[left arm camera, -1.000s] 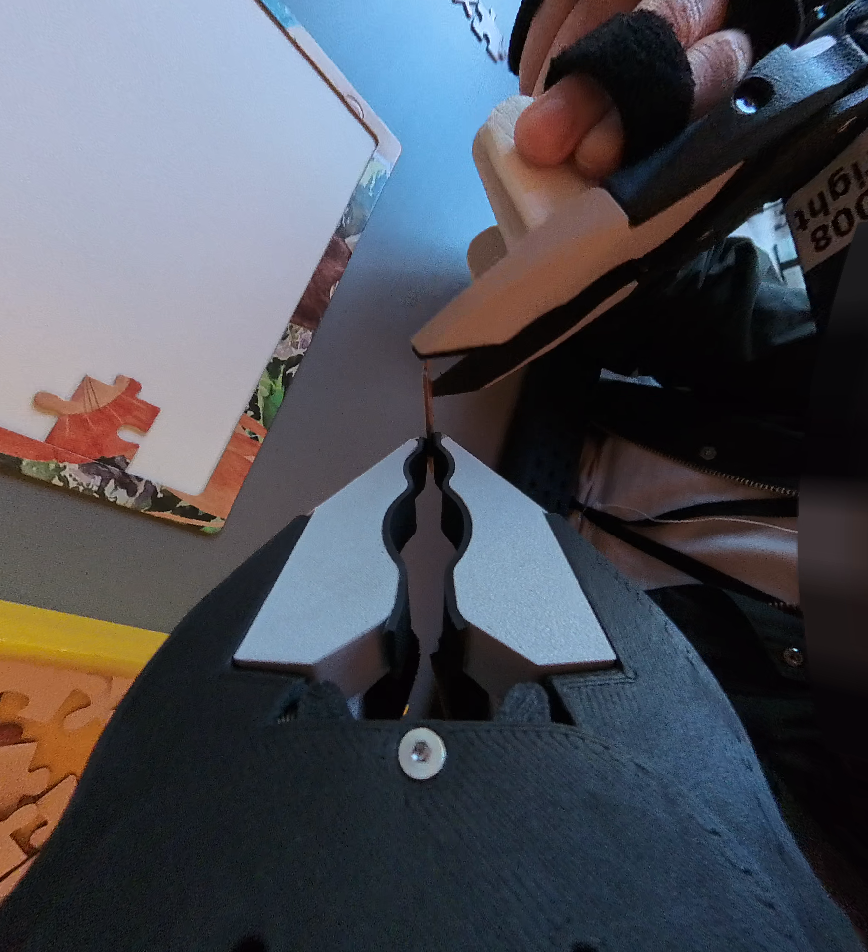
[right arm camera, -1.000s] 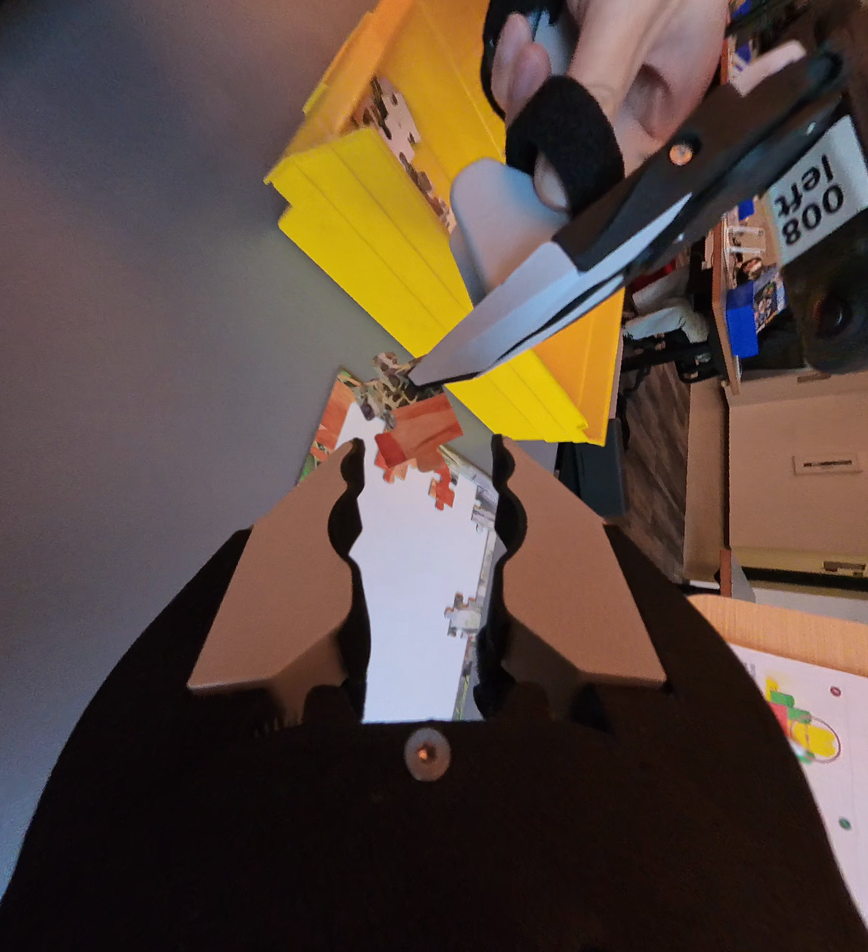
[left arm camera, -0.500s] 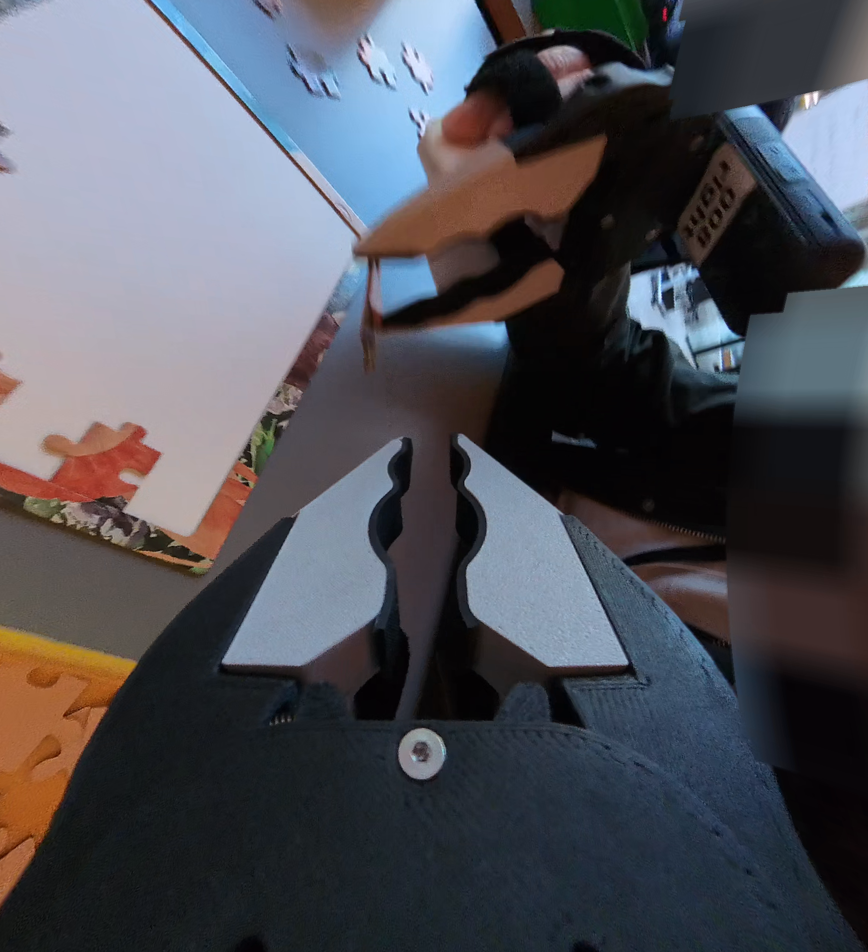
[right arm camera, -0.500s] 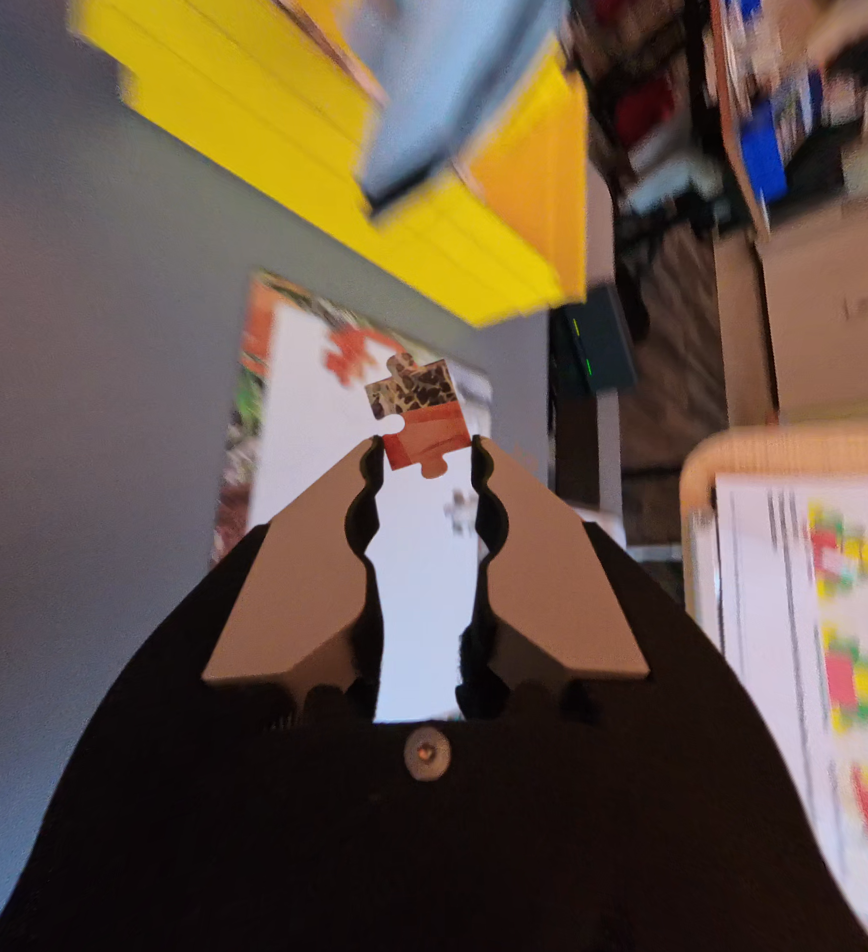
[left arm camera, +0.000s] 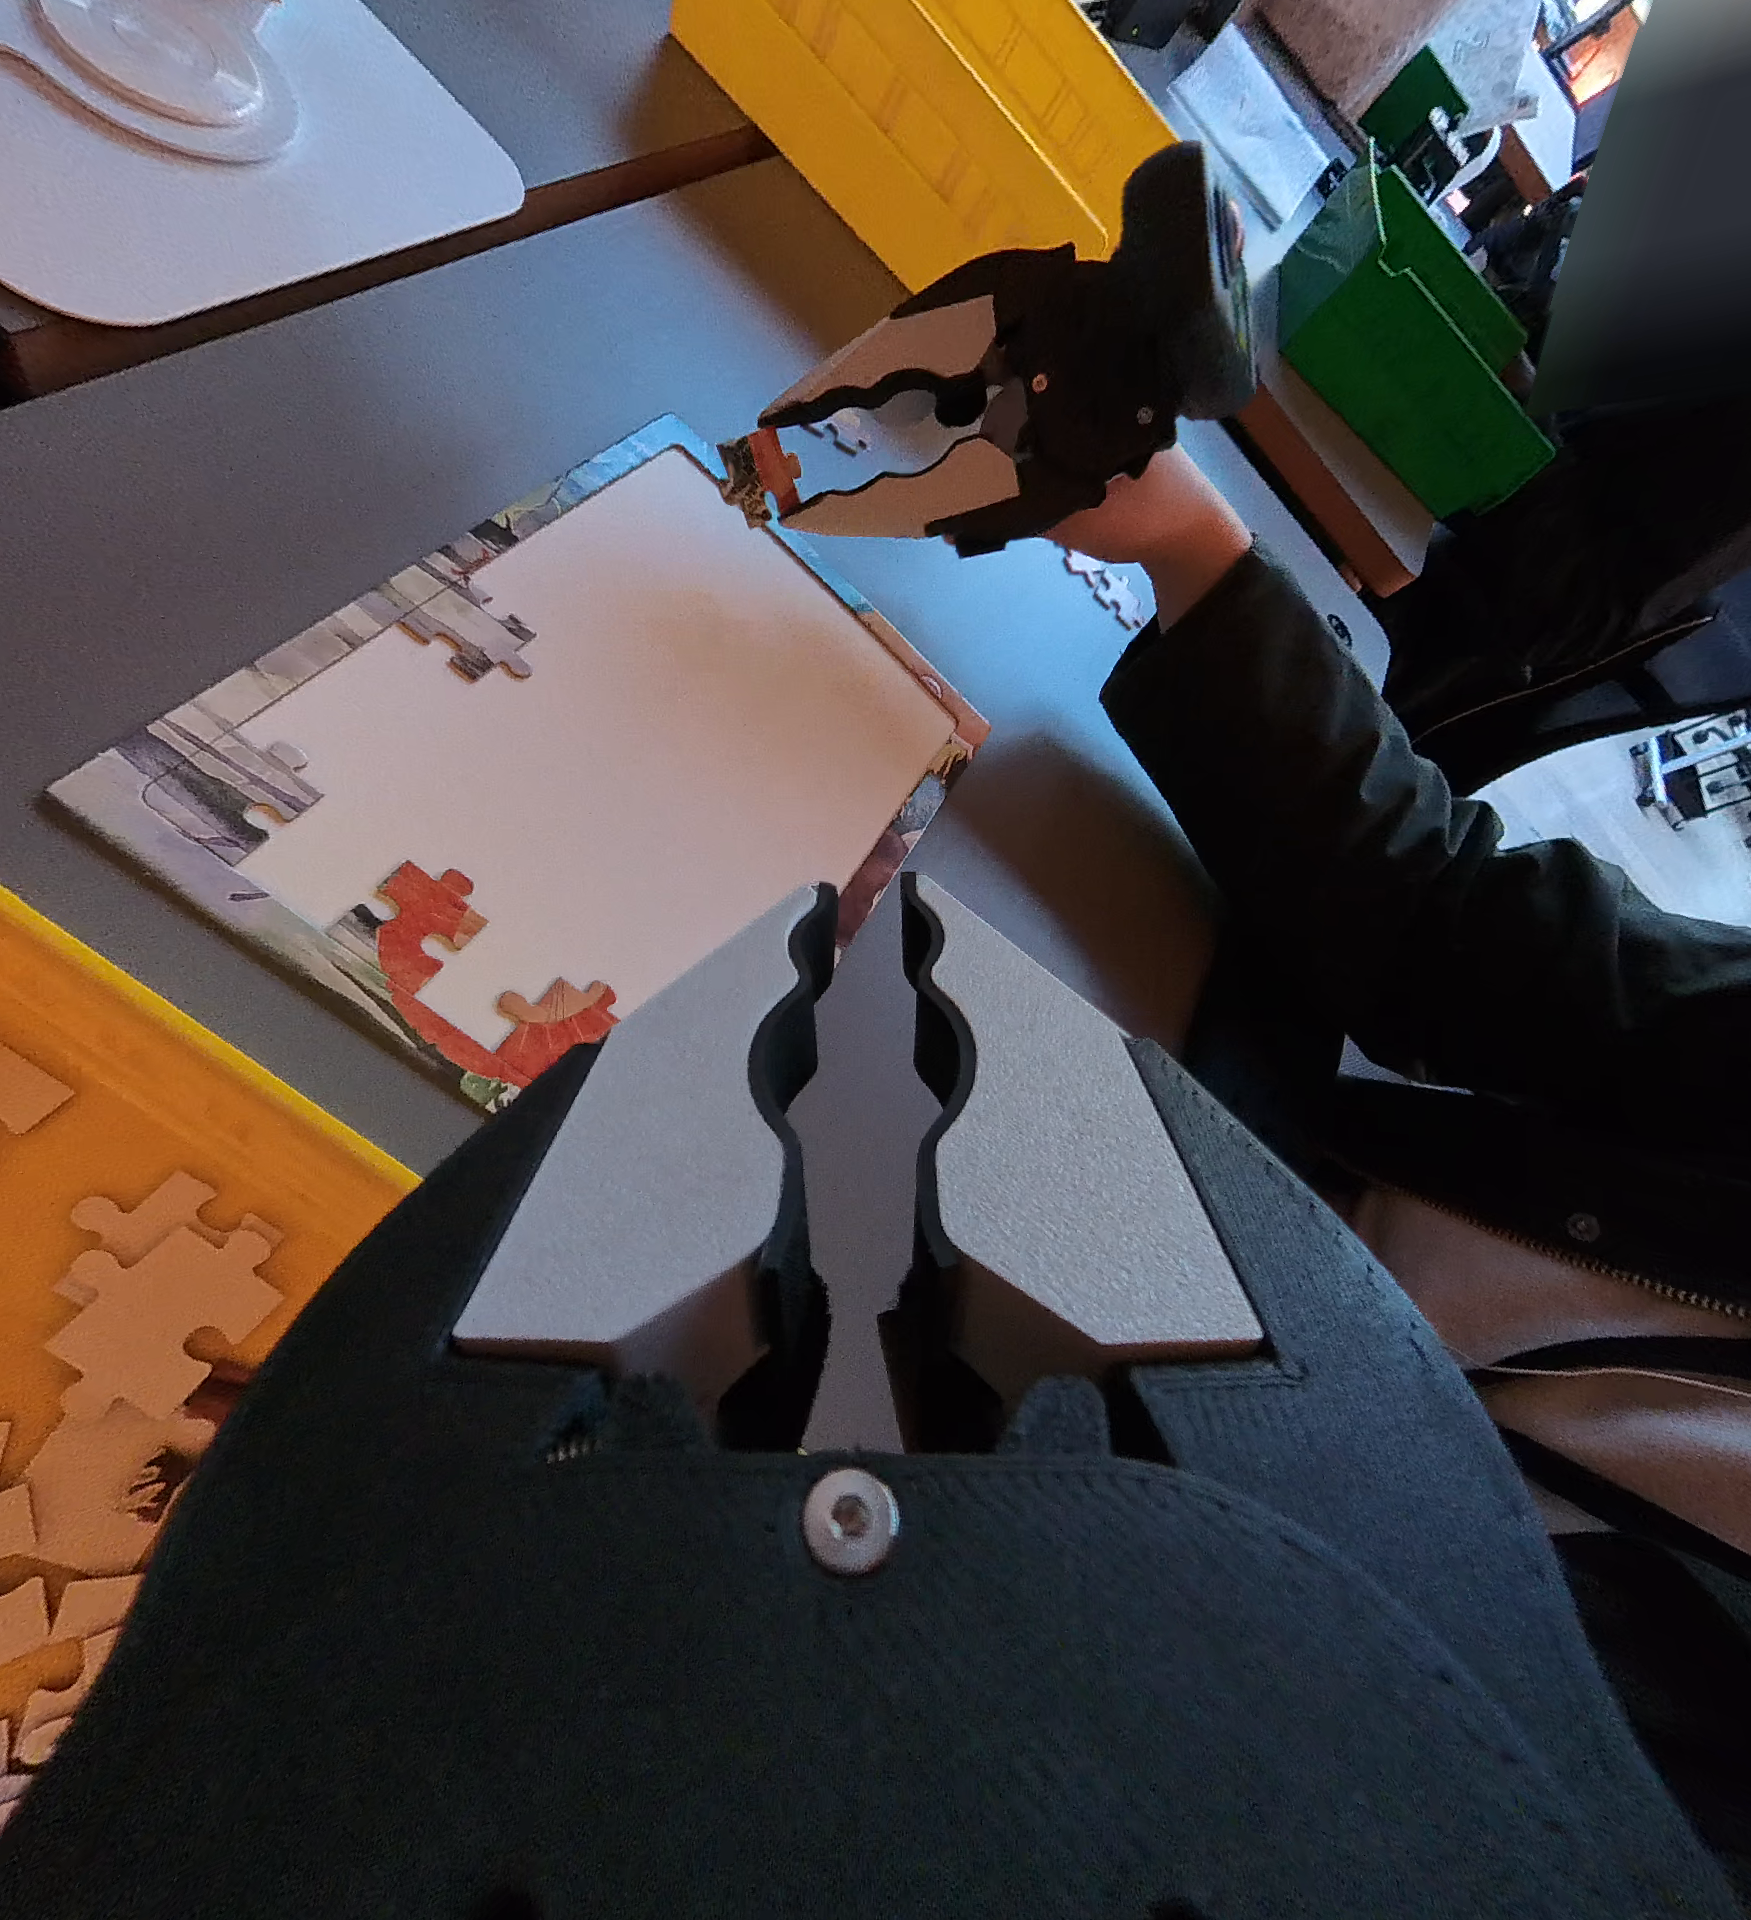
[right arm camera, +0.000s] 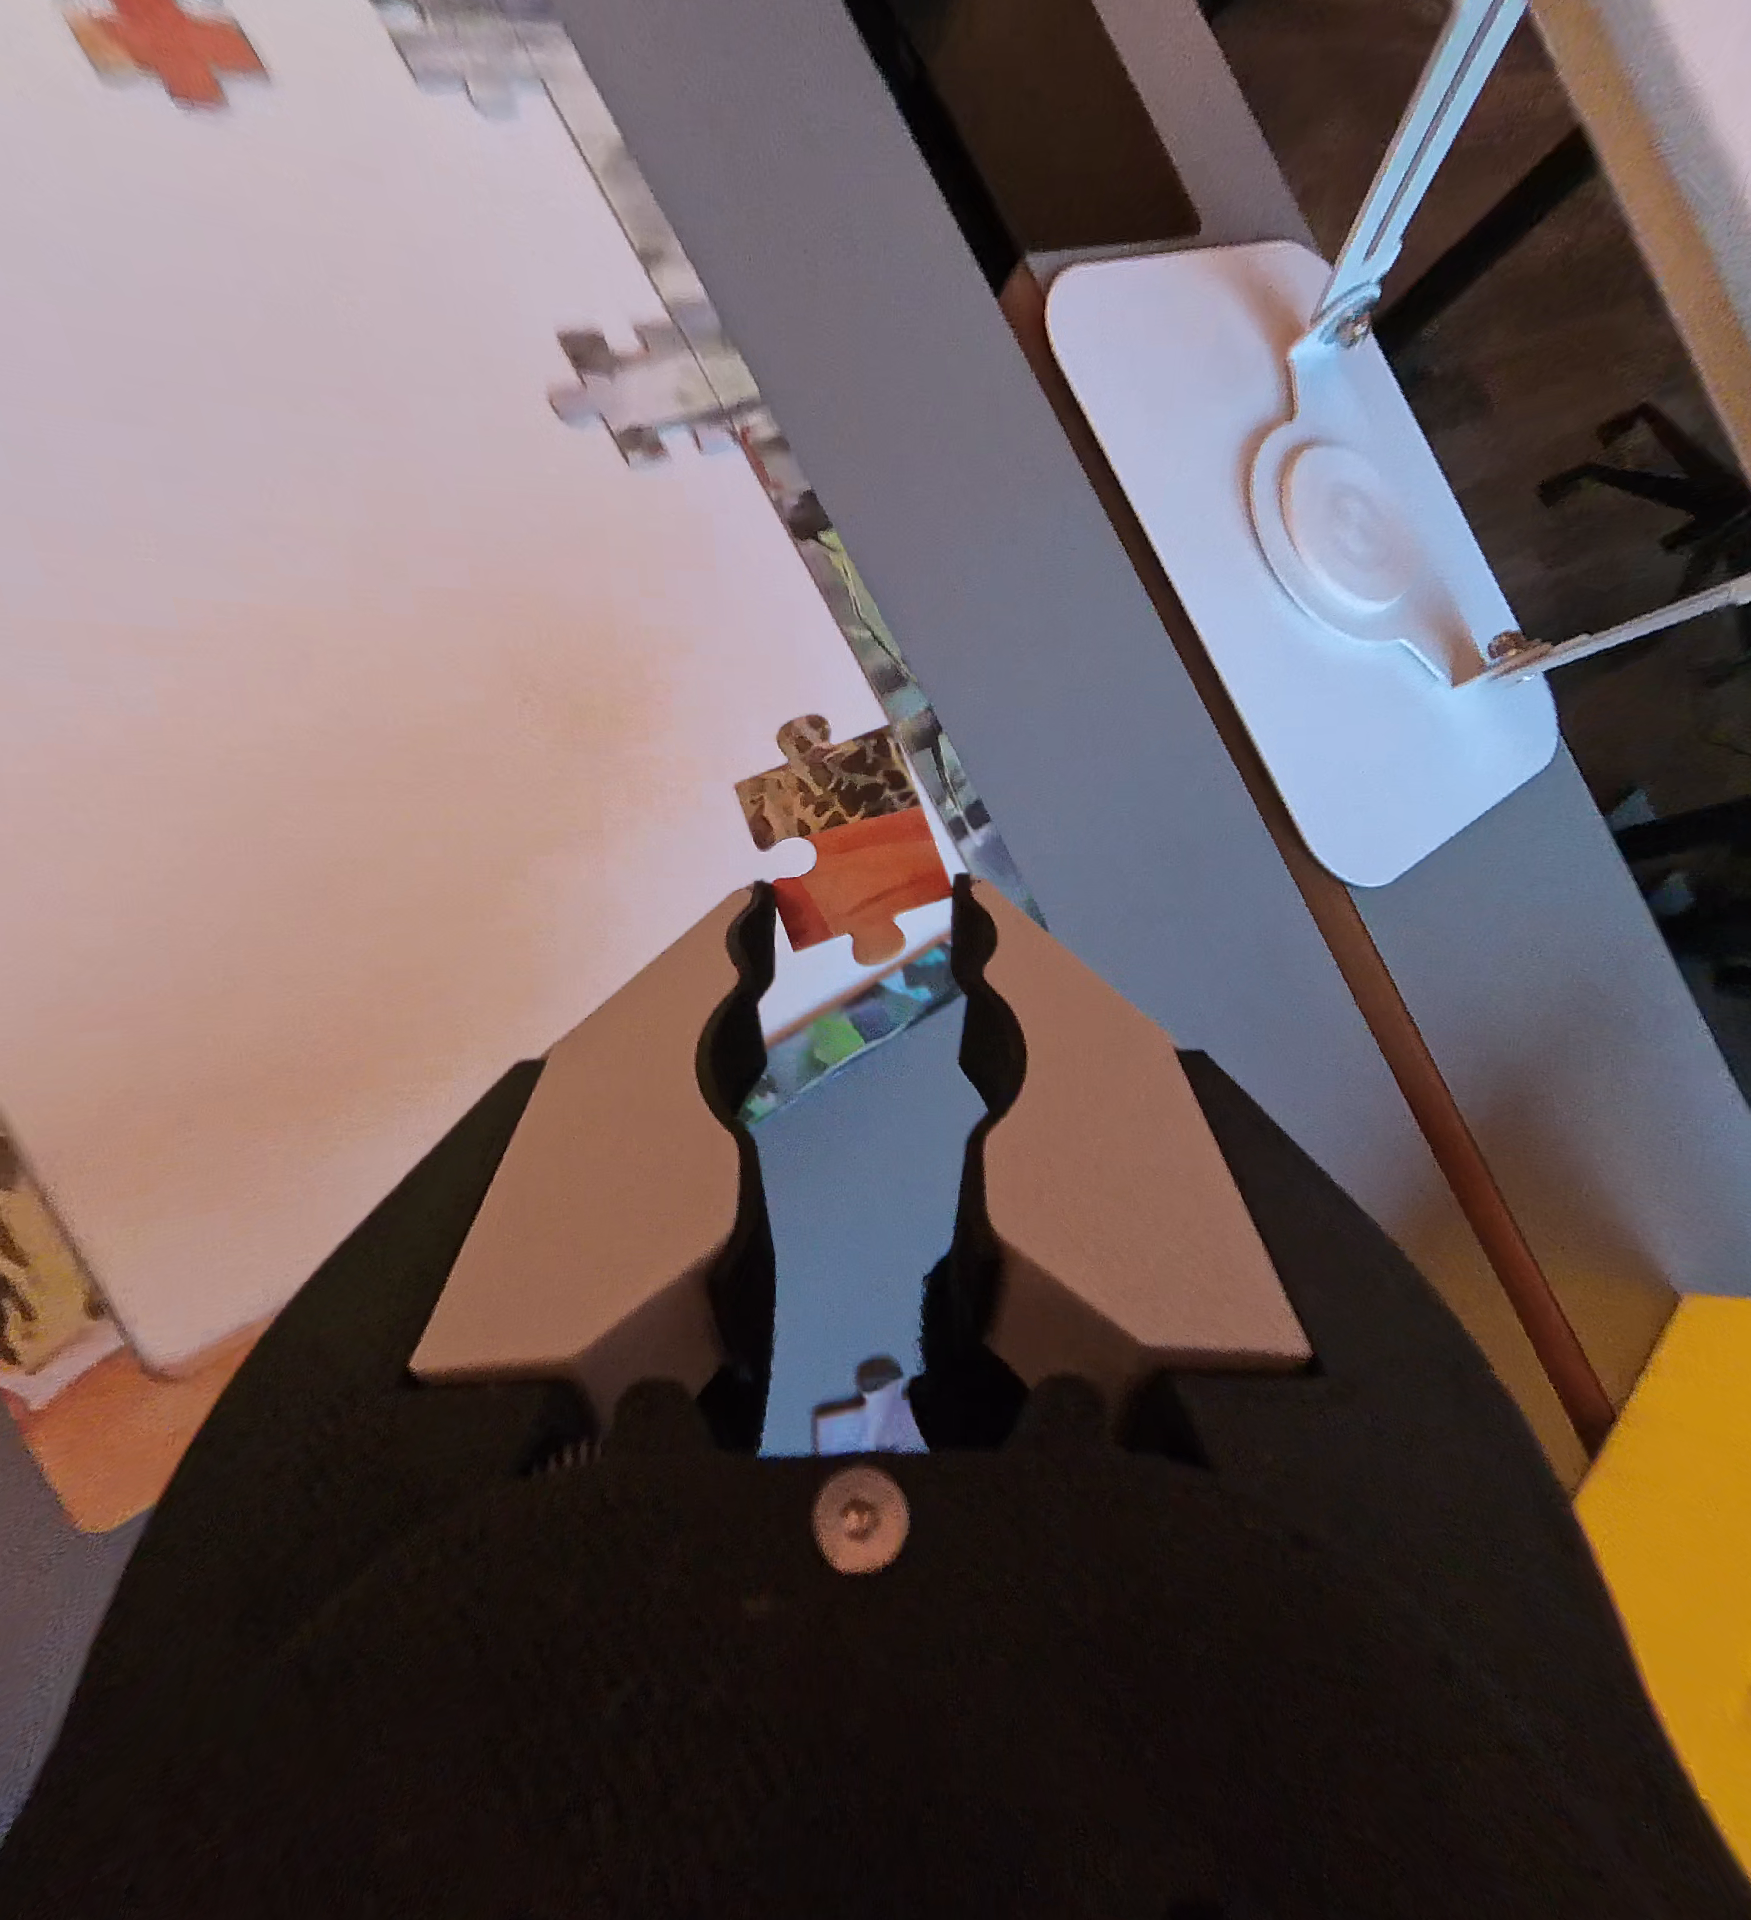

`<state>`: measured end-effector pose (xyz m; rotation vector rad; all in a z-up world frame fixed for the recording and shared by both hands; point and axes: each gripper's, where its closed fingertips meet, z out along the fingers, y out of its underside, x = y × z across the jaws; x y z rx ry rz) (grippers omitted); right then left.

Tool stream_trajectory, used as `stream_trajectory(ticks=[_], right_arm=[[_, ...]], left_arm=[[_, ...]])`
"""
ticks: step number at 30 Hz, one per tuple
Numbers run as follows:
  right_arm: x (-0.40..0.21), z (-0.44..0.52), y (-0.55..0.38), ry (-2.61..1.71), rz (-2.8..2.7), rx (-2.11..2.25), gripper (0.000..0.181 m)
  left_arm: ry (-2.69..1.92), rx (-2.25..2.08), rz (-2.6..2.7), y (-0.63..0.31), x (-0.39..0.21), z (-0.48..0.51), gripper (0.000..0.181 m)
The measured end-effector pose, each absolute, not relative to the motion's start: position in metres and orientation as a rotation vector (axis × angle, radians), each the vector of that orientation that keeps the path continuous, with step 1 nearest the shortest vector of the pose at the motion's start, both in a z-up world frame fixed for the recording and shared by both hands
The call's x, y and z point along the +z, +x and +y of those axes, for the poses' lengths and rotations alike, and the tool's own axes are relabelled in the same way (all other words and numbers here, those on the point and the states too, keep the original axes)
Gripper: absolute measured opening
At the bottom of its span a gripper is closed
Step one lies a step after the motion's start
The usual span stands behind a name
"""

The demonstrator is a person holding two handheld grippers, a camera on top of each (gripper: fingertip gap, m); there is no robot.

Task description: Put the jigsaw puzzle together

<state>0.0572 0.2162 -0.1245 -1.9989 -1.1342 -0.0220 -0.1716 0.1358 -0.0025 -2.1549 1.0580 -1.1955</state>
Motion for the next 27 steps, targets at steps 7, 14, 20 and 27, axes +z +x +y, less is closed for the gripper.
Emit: stream_trajectory(ticks=[7,14,20,27], right_arm=[[-0.130,0.219,0.065,-1.959,-1.158,-0.062,0.034],[-0.130,0.219,0.061,-1.901,-1.195,-0.083,0.034],[-0.129,0.225,0.040,-1.942,-1.142,0.008,0.034],[-0.144,0.241,0.061,-2.116,-1.182,-0.231,0.034]], left_arm=[[-2.175,-1.188,1.055,-0.171,-0.007,0.137,0.010],[-2.189,-1.181,1.054,-0.172,-0.009,0.137,0.009],[-2.201,-1.173,1.051,-0.172,-0.011,0.138,0.009],[-2.217,-1.170,1.052,-0.174,-0.014,0.137,0.009]])
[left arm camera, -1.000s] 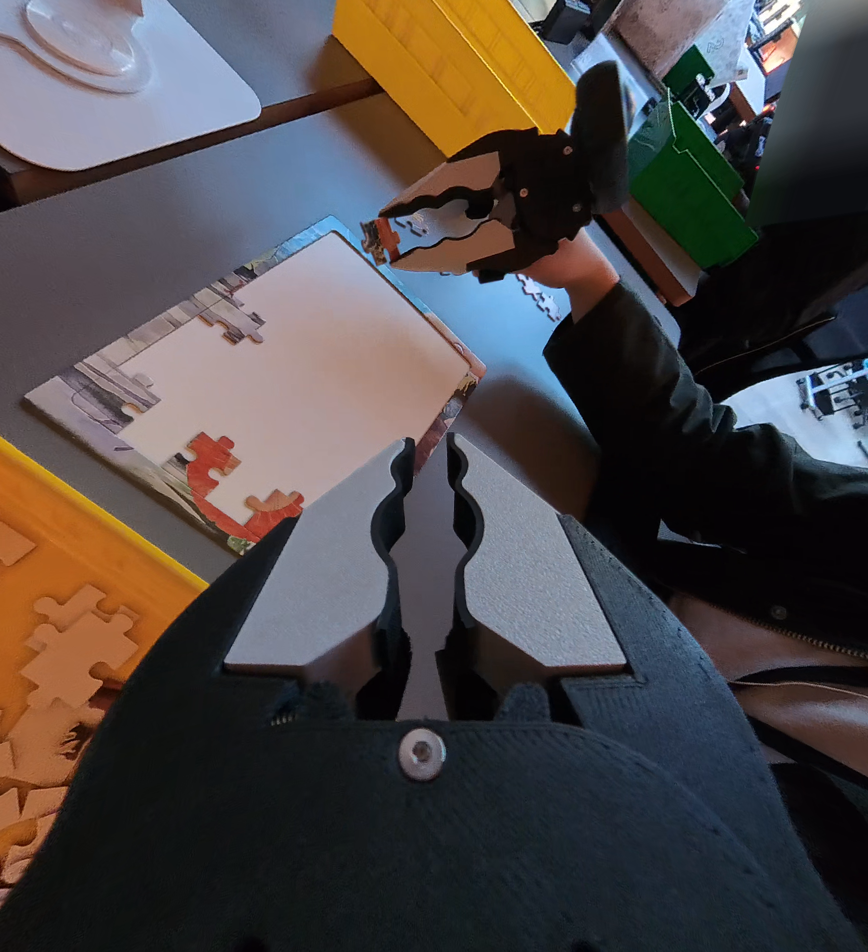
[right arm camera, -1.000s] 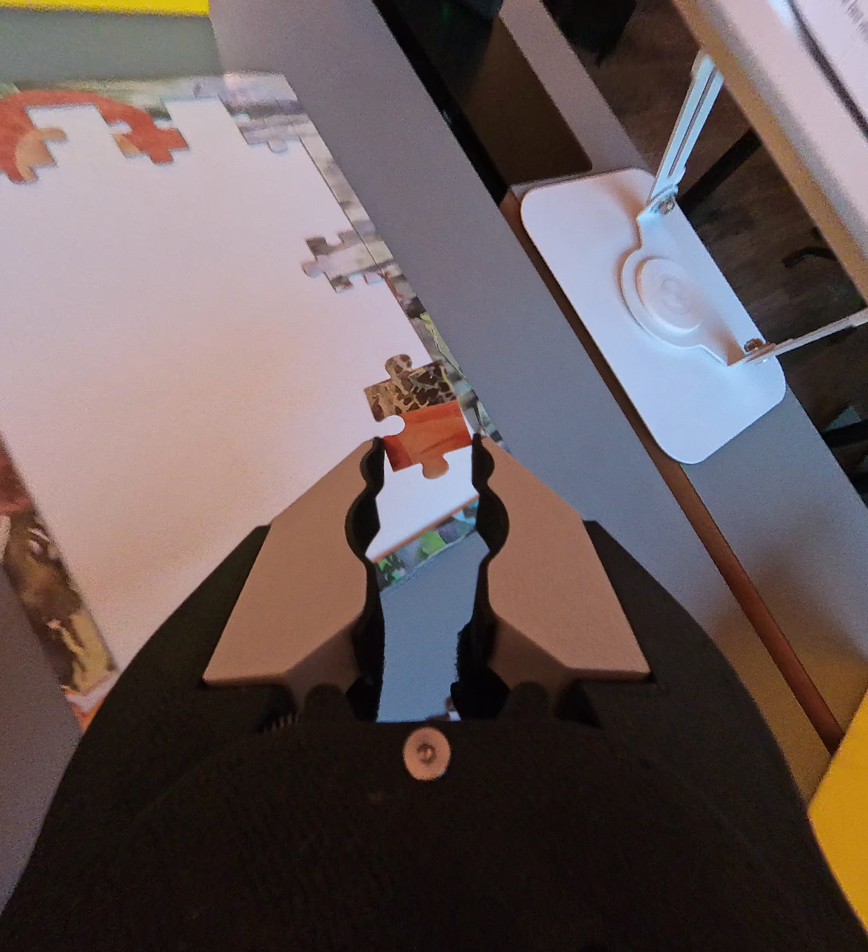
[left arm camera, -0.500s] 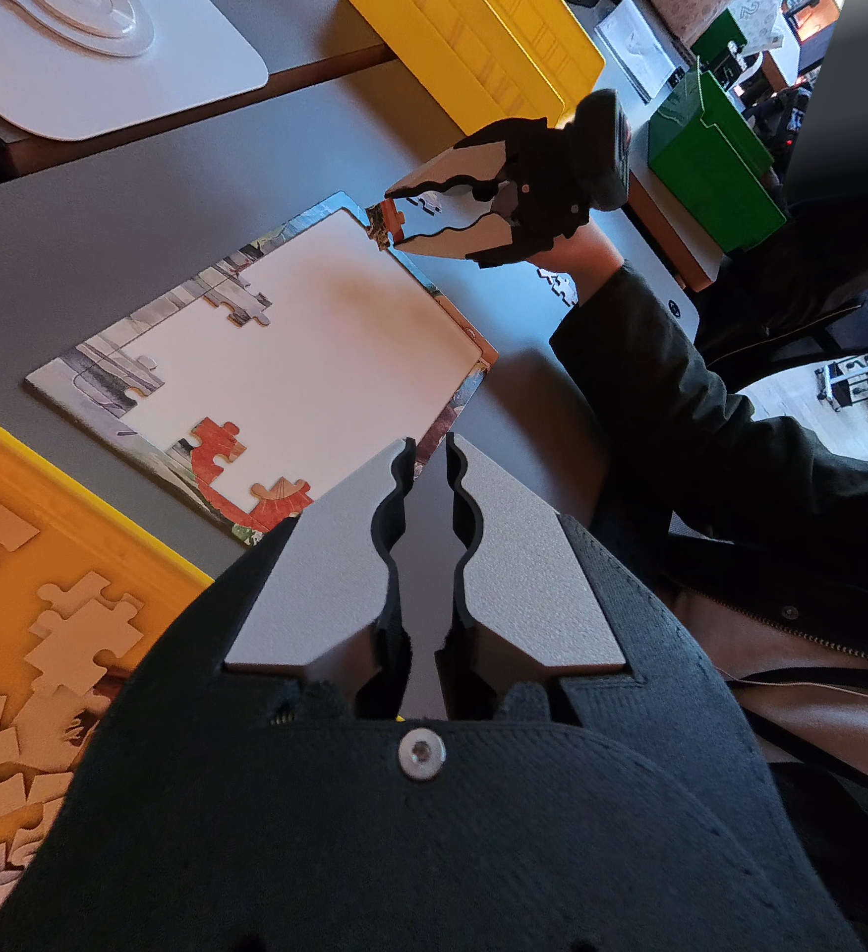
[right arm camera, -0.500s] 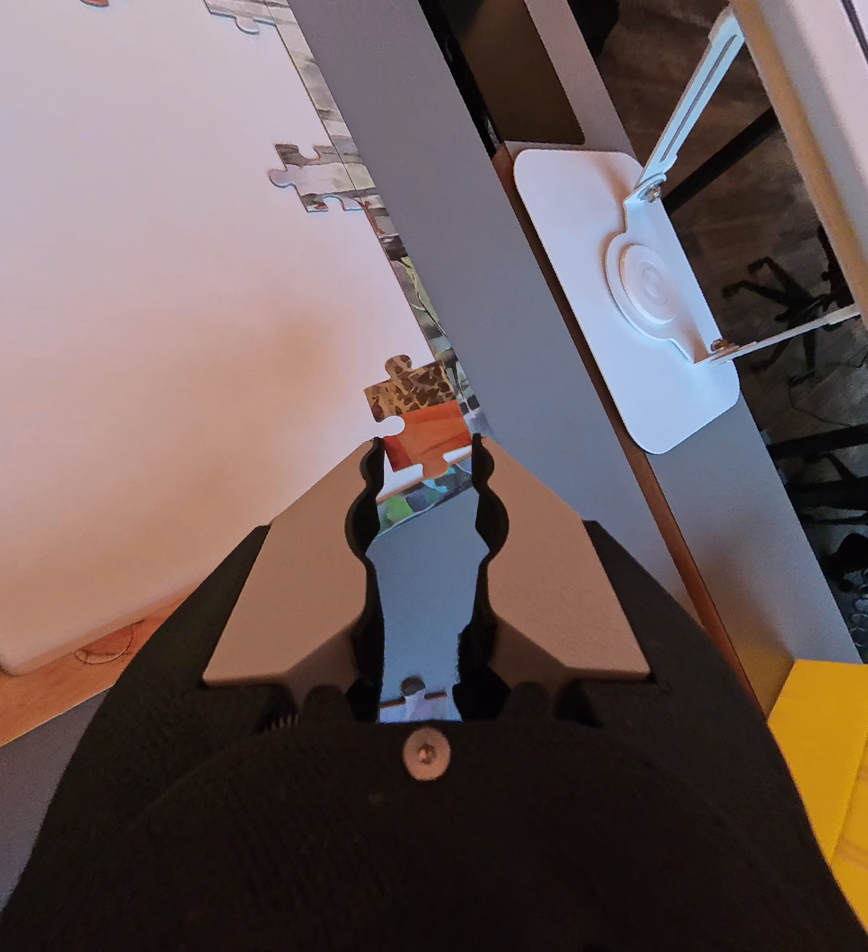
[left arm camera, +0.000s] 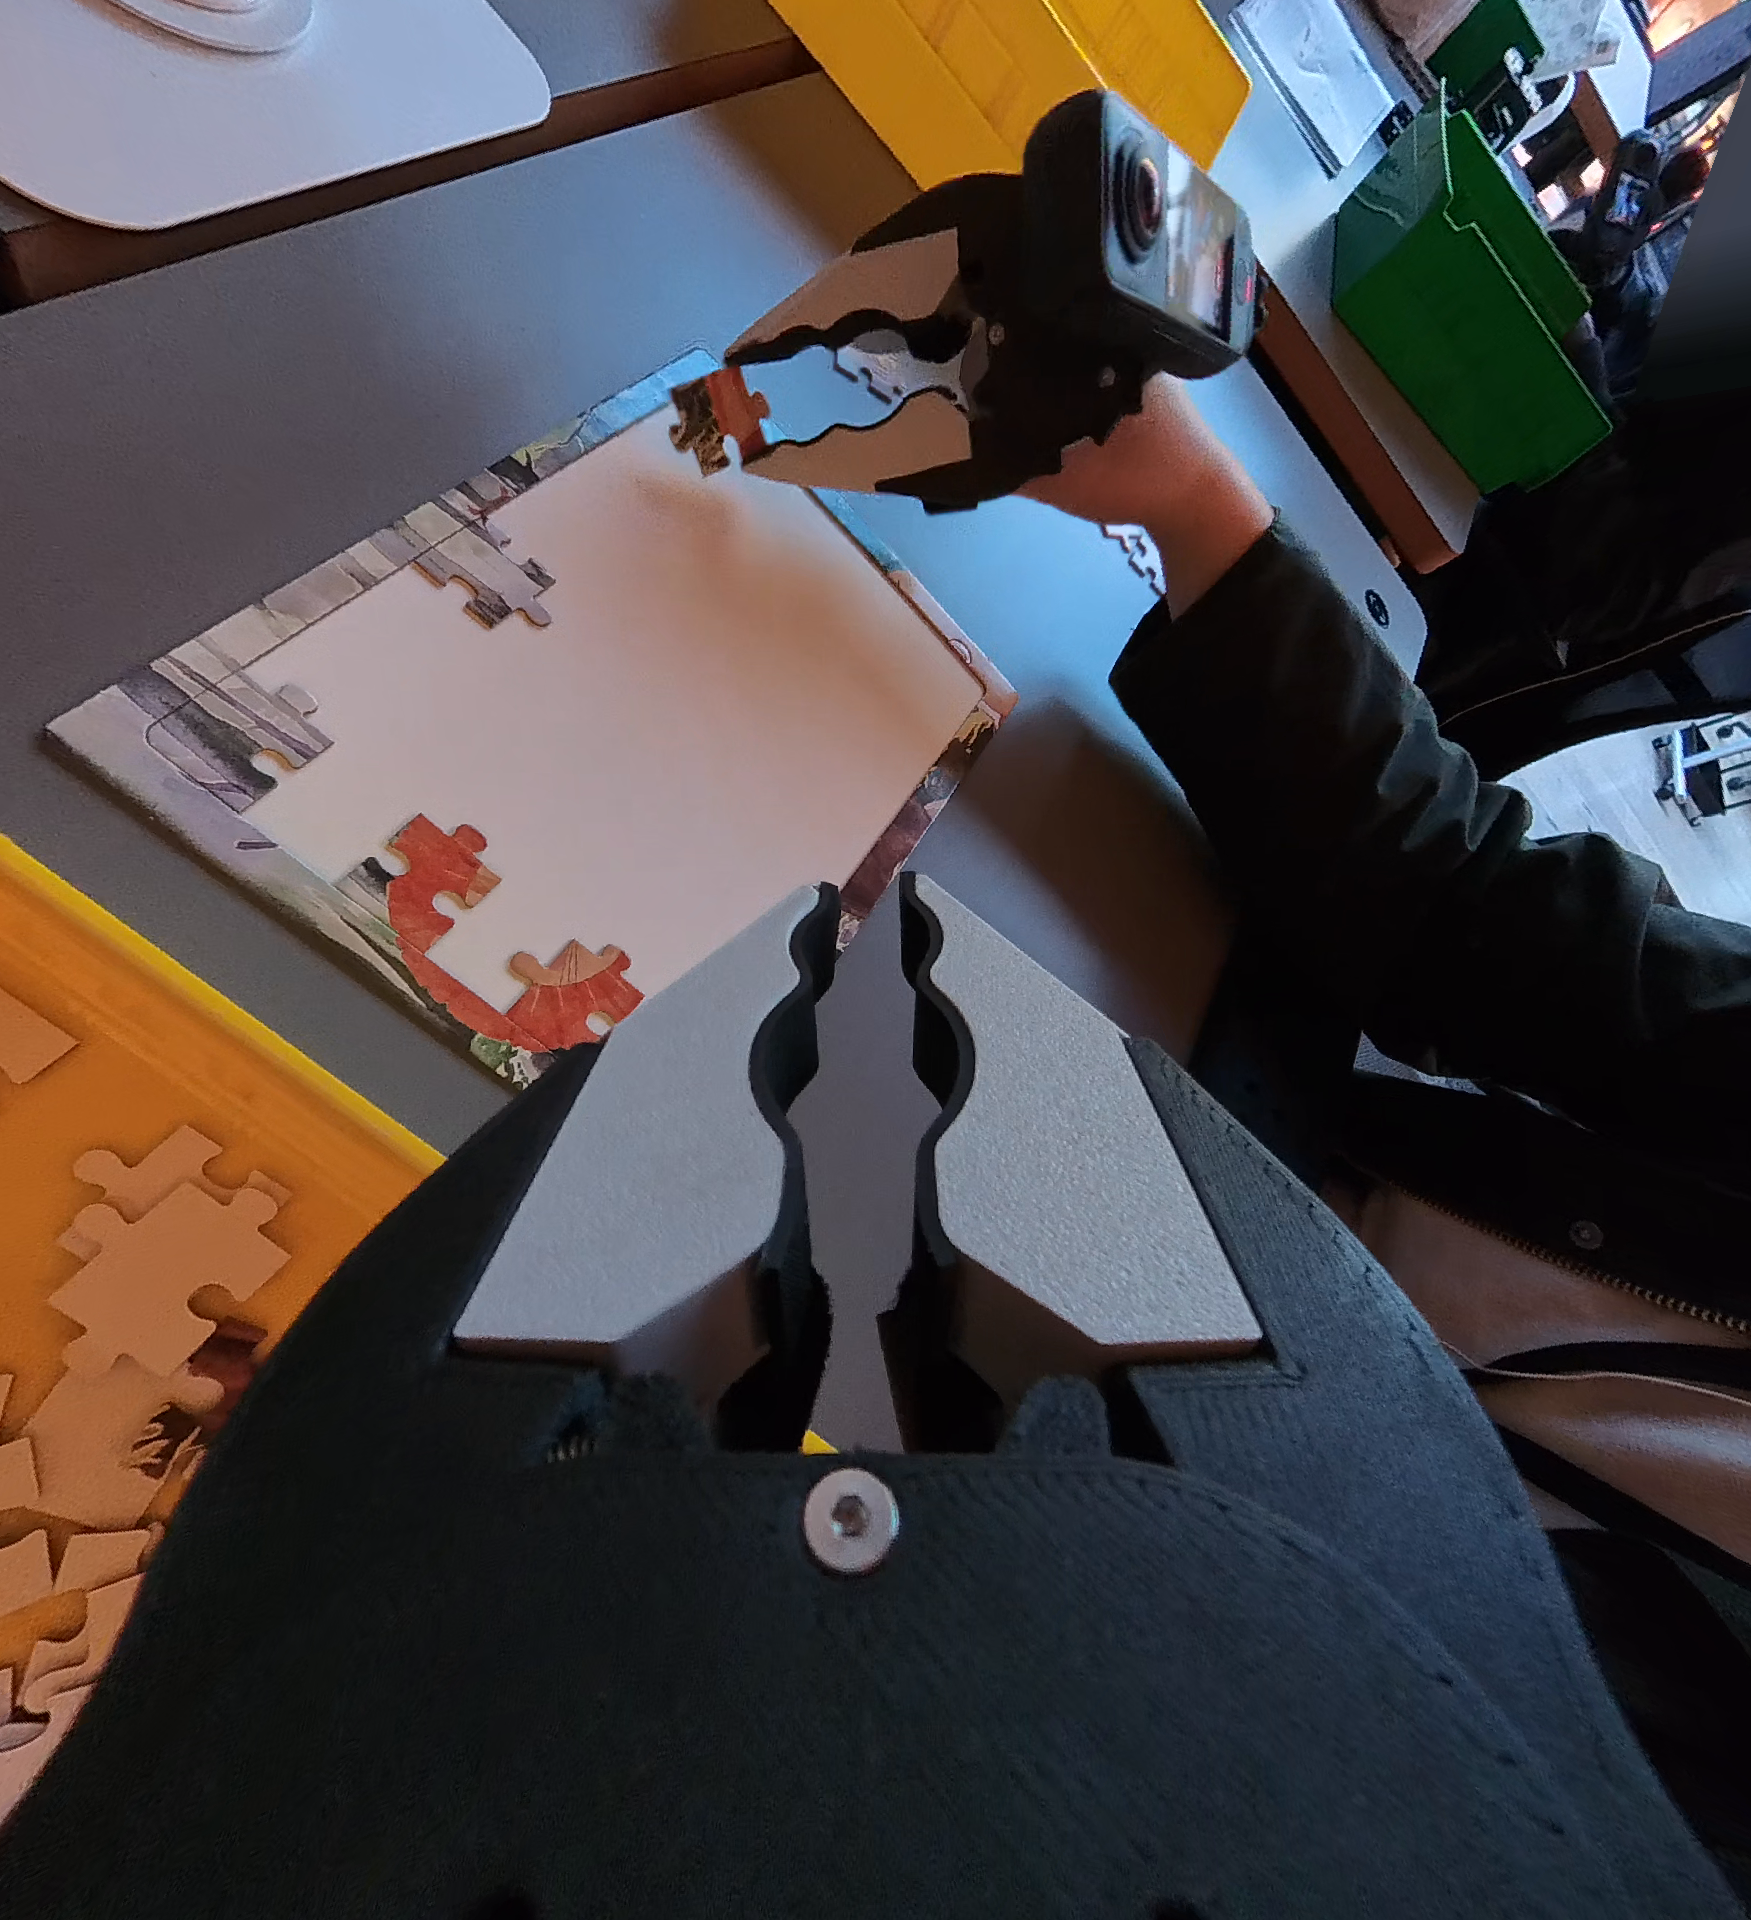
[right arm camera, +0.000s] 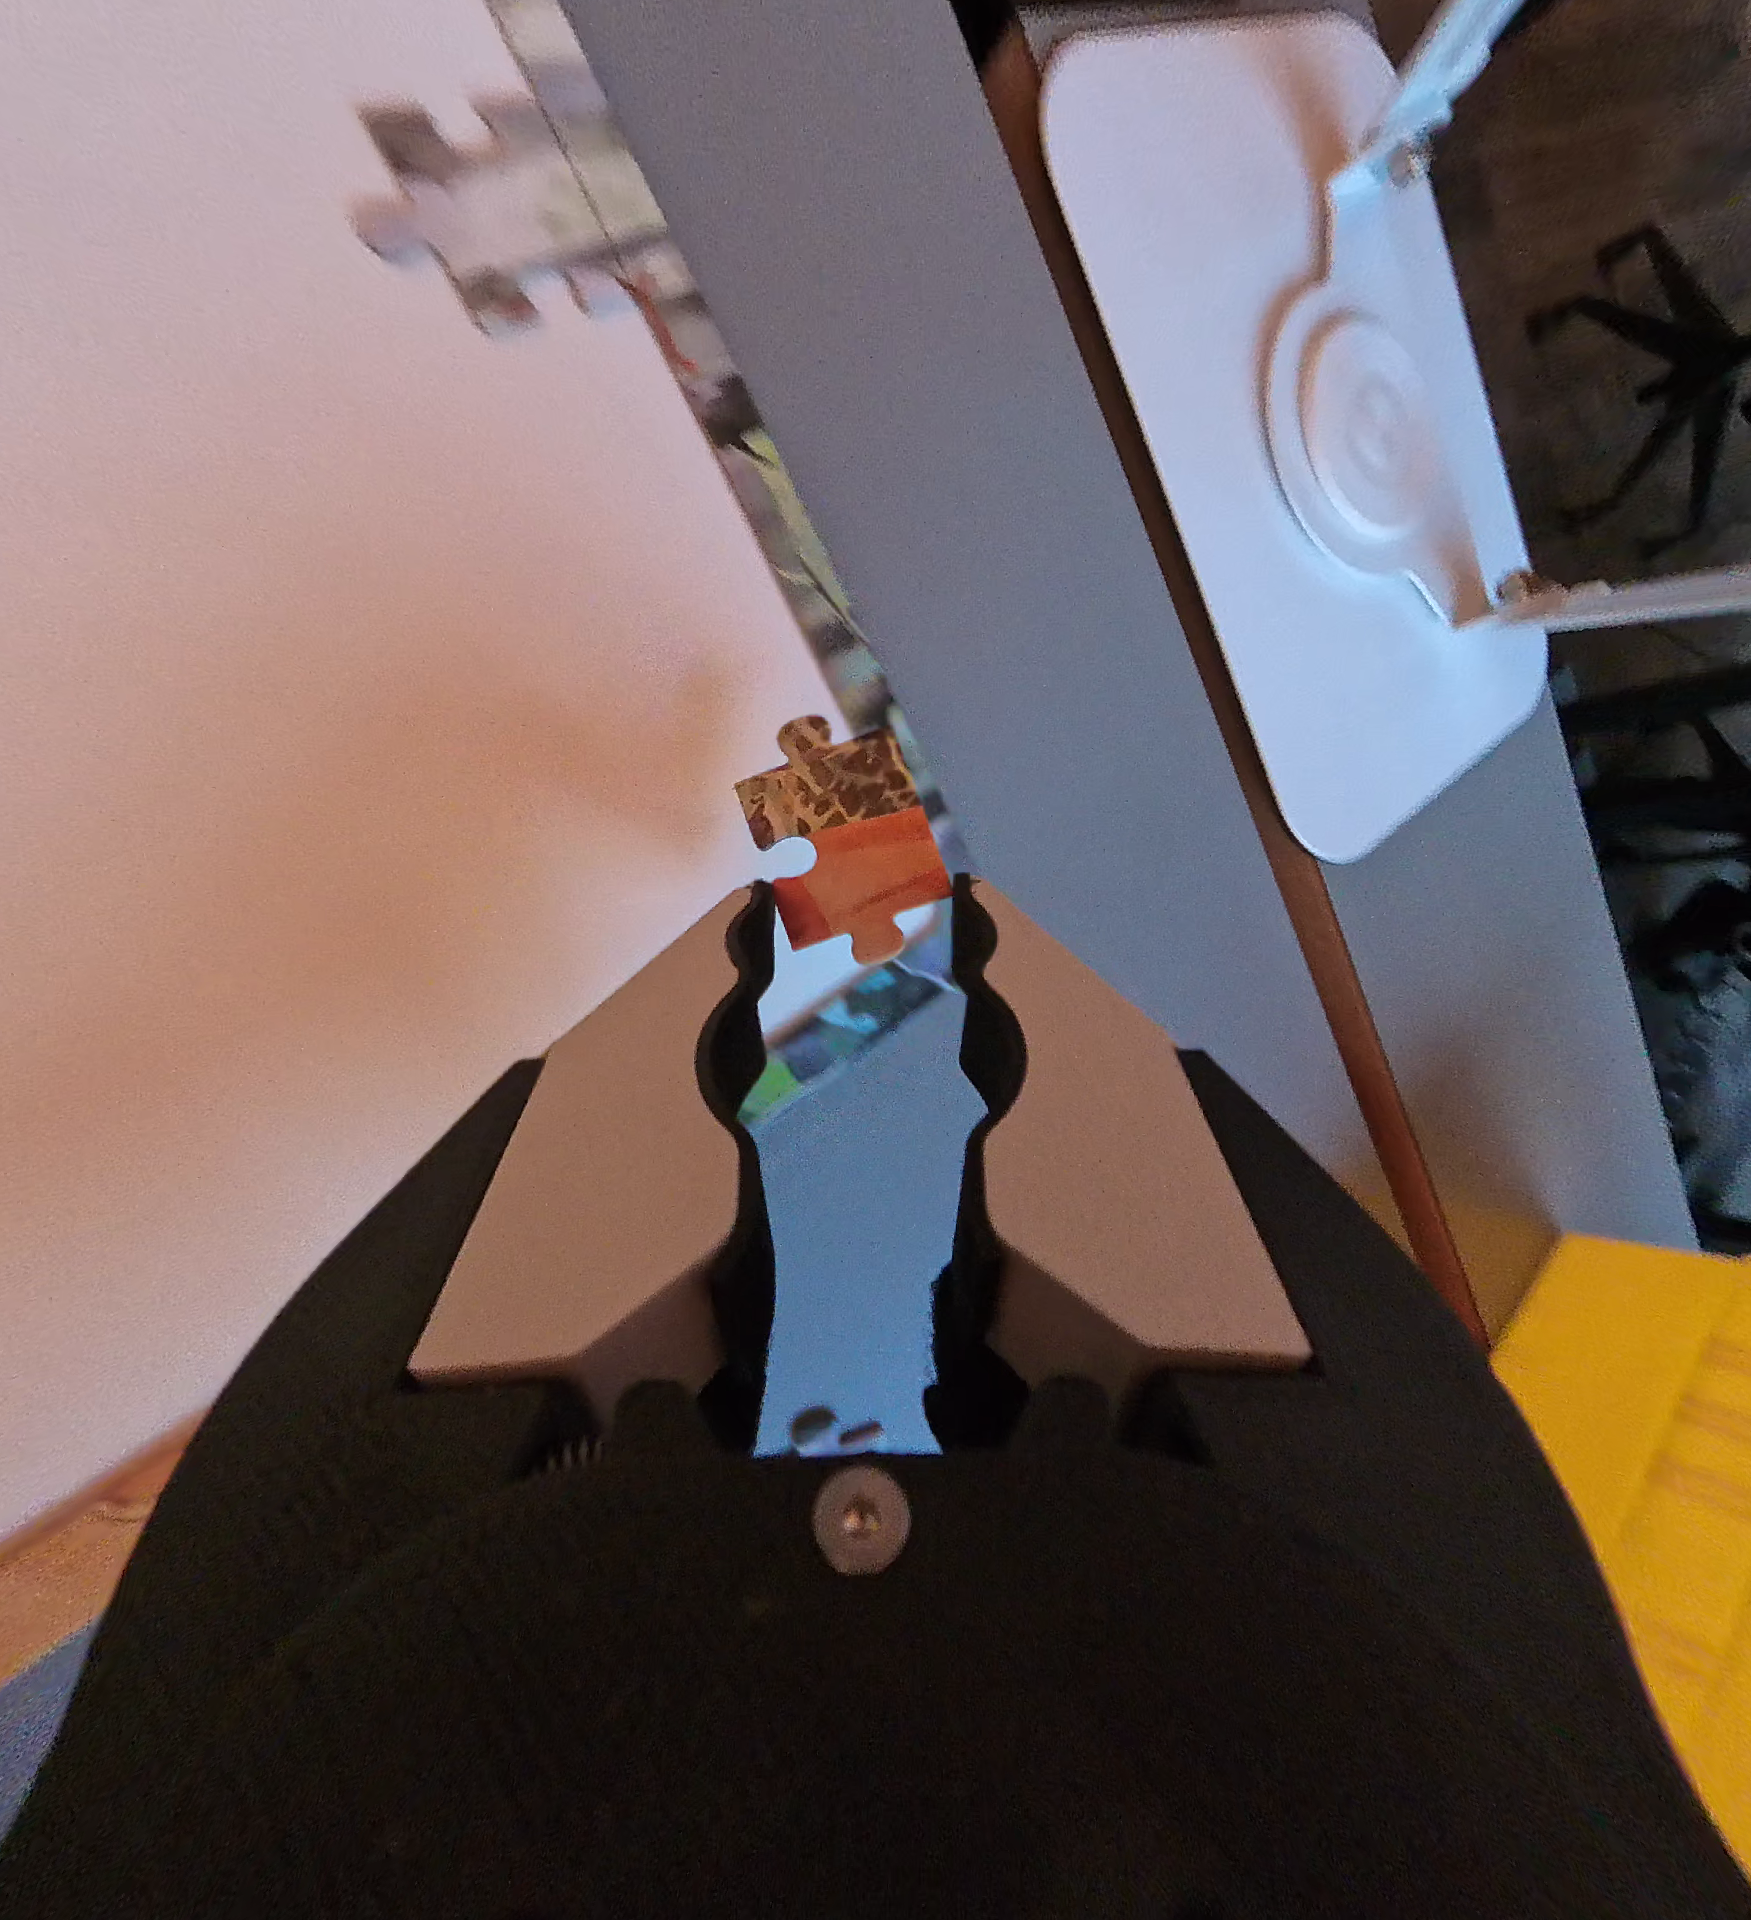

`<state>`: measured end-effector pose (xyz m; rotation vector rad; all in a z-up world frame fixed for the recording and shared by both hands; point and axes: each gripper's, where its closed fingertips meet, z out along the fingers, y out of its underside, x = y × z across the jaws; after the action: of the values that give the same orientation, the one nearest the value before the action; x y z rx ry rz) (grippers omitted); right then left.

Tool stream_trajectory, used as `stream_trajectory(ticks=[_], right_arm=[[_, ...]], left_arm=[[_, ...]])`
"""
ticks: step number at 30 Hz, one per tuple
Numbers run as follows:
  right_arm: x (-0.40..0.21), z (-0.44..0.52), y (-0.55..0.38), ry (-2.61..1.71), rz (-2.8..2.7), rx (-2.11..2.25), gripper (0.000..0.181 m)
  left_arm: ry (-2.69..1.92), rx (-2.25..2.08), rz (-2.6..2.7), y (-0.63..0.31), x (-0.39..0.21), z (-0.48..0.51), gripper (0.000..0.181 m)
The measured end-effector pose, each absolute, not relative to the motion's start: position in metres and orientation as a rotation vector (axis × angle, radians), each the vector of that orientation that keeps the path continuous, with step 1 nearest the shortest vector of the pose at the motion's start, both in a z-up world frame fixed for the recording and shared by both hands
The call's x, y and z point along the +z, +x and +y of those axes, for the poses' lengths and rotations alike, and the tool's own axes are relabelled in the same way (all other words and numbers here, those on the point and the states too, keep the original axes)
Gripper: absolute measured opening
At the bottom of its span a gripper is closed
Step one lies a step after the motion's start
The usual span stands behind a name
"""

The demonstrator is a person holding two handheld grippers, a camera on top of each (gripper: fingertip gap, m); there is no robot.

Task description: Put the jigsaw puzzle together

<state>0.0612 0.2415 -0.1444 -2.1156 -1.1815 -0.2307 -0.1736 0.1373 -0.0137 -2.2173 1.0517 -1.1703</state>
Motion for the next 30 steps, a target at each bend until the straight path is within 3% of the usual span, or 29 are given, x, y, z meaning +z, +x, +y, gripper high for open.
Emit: stream_trajectory(ticks=[8,30], right_arm=[[-0.129,0.239,0.109,-2.168,-0.997,-0.055,0.034],[-0.149,0.180,0.075,-2.179,-1.400,0.111,0.034]], left_arm=[[-2.227,-1.177,1.032,-0.176,-0.014,0.140,0.009],[-2.258,-1.200,1.038,-0.174,-0.020,0.138,0.009]])
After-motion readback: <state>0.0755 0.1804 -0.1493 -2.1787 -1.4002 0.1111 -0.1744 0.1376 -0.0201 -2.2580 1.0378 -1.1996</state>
